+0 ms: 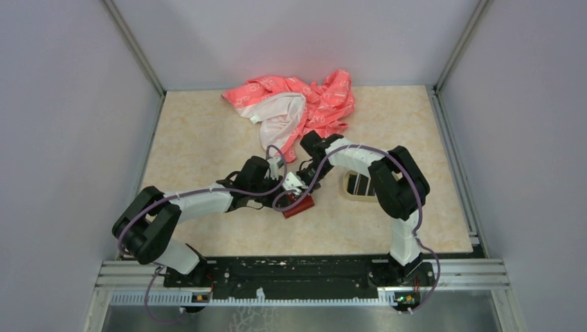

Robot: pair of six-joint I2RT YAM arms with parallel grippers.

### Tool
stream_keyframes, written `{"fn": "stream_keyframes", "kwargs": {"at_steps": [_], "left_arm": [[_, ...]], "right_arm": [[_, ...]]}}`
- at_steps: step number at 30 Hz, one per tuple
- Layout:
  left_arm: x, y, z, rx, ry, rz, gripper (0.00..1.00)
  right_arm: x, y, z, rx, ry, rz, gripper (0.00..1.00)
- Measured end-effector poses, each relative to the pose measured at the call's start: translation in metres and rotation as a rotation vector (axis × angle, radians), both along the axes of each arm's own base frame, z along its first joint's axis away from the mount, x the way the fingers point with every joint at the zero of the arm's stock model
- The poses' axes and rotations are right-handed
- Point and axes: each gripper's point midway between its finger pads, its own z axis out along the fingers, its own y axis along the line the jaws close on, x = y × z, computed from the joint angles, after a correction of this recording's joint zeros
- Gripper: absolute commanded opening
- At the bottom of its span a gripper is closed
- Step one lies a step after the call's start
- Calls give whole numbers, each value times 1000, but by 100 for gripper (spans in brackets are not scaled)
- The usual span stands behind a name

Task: Put the credit cards into the card holder
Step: Close the card holder at the center of the board.

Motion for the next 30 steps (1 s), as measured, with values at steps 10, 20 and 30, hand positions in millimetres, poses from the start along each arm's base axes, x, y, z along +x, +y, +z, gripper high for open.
{"fn": "stream_keyframes", "kwargs": {"at_steps": [10, 20, 30], "left_arm": [[2, 2, 0, 7, 6, 25, 3], [2, 2, 0, 6, 7, 26, 3], [2, 2, 0, 7, 7, 26, 3]], "right_arm": [[0, -1, 4, -3, -2, 0, 0], [-1, -5, 5, -21, -15, 14, 0], [-2, -5, 2, -42, -39, 36, 0]]}}
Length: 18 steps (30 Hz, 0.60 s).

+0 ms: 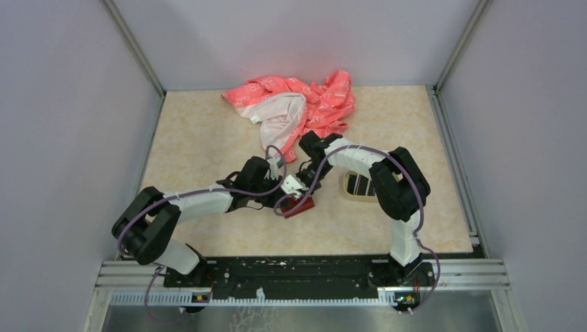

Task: Put the credit cards into the card holder
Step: Close the card holder at the center of the board.

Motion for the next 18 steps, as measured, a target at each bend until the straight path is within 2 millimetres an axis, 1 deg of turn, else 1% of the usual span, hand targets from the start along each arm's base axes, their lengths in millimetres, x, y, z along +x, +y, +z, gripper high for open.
{"fn": "stream_keyframes", "kwargs": {"at_steps": [18], "left_arm": [[0, 0, 0, 0, 1, 0, 3]], "right_arm": [[-6, -6, 0, -20, 14, 21, 0]]}}
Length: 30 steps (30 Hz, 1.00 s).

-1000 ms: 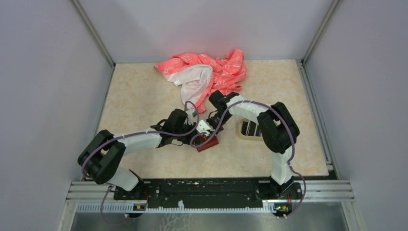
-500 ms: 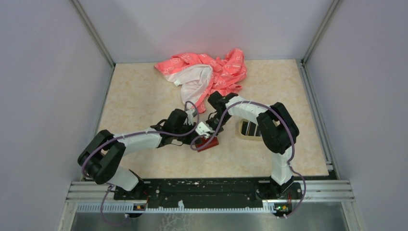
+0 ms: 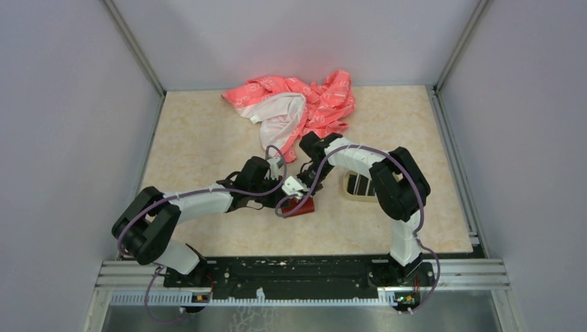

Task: Put the credit cards into the card holder
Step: Close the card holder at the center of the board.

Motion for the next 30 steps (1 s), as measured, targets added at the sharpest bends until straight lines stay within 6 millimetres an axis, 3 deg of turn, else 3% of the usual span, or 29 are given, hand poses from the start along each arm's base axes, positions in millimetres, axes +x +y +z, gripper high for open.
{"fn": "stream_keyframes", "kwargs": {"at_steps": [30], "left_arm": [[0, -1, 0, -1, 24, 15, 4]], "right_arm": [[-4, -1, -2, -23, -31, 41, 0]]}}
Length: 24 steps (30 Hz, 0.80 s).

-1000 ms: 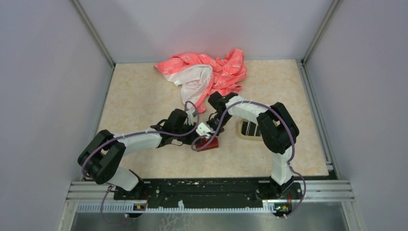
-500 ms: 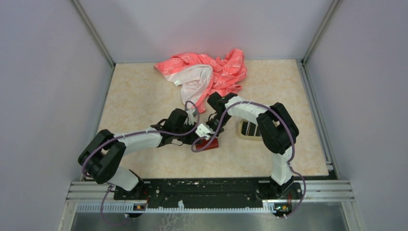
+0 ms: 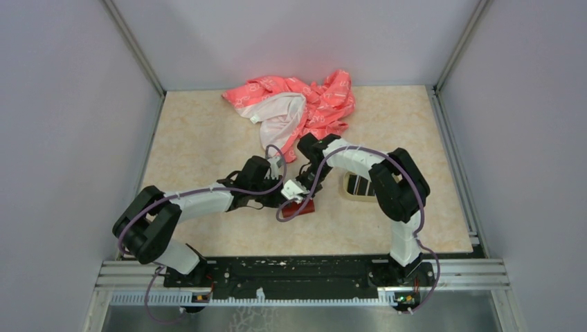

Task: Put the credit cards into the card holder
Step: Close the card holder at the center of the board.

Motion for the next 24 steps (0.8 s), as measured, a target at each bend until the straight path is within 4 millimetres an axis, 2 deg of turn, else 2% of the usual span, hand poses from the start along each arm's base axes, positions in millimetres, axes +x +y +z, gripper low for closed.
{"fn": "stream_keyframes", "kwargs": {"at_steps": [24], "left_arm": [[0, -1, 0, -9, 10, 3, 7]], "right_arm": [[-1, -1, -1, -82, -28, -29, 0]]}}
